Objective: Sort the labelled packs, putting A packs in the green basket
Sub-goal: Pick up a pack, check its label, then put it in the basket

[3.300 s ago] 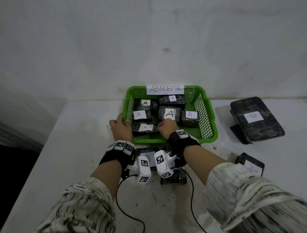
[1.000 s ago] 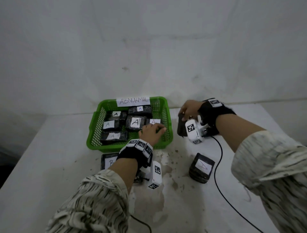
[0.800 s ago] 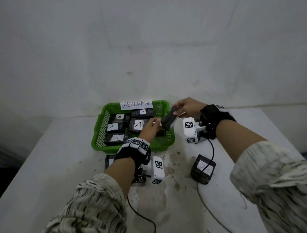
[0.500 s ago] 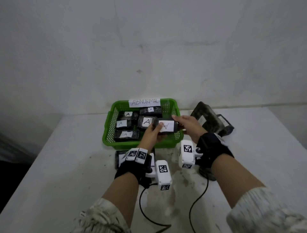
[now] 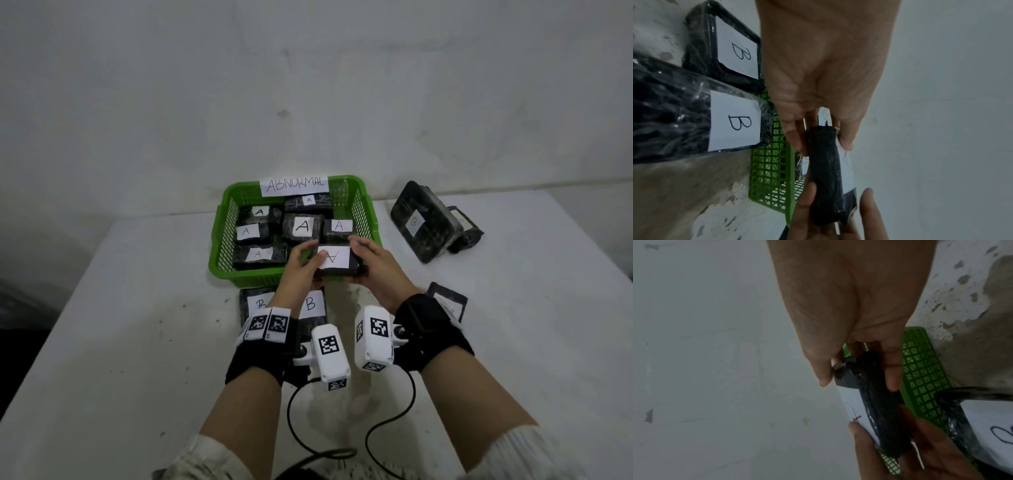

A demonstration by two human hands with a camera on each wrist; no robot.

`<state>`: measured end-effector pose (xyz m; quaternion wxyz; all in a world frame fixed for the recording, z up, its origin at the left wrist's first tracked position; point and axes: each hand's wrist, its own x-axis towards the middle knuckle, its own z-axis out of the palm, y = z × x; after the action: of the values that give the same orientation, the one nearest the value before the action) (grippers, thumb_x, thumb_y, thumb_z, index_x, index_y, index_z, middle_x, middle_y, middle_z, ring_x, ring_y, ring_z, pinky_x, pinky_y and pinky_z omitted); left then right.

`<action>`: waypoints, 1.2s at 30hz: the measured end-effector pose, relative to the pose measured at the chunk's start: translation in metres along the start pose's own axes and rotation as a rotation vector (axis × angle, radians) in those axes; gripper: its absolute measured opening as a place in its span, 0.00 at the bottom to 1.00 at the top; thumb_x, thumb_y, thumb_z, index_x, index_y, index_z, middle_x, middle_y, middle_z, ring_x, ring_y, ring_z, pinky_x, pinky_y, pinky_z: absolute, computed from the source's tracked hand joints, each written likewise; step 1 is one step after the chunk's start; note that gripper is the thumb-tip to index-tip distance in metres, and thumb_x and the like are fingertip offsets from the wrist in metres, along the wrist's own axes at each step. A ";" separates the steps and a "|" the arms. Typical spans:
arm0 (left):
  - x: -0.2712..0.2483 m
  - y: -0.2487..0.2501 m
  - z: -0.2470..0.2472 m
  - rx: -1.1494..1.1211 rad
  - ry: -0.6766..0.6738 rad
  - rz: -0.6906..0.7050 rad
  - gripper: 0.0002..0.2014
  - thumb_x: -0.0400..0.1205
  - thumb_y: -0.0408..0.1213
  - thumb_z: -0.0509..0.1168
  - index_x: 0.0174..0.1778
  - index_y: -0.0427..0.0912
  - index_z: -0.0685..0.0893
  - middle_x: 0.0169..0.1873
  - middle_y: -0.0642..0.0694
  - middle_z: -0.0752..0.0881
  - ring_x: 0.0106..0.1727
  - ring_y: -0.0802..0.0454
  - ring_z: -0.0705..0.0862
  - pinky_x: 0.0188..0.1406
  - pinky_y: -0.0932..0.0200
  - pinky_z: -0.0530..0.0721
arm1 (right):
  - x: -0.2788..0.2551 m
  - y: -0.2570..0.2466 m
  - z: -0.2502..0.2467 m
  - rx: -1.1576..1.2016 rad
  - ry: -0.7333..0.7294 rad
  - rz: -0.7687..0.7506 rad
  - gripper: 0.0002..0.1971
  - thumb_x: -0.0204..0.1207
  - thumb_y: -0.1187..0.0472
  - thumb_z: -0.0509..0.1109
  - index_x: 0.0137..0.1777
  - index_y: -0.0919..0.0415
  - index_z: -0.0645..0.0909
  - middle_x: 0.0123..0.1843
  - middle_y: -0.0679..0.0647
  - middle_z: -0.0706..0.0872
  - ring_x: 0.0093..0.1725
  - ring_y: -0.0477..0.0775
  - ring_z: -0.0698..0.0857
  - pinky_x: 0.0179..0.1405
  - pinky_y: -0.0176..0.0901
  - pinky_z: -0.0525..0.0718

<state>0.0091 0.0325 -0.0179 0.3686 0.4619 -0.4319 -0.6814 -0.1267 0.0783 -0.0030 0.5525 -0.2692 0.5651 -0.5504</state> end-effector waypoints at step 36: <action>-0.009 0.004 -0.014 -0.043 -0.063 0.059 0.22 0.82 0.28 0.63 0.73 0.45 0.74 0.54 0.45 0.83 0.49 0.53 0.84 0.46 0.63 0.82 | 0.005 0.011 0.017 0.101 0.026 0.004 0.24 0.74 0.66 0.74 0.70 0.61 0.73 0.66 0.63 0.81 0.55 0.59 0.86 0.43 0.44 0.88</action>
<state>0.0260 0.0359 -0.0140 0.3847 0.4191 -0.4420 -0.6936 -0.1091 0.0712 -0.0113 0.5590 -0.2326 0.5442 -0.5808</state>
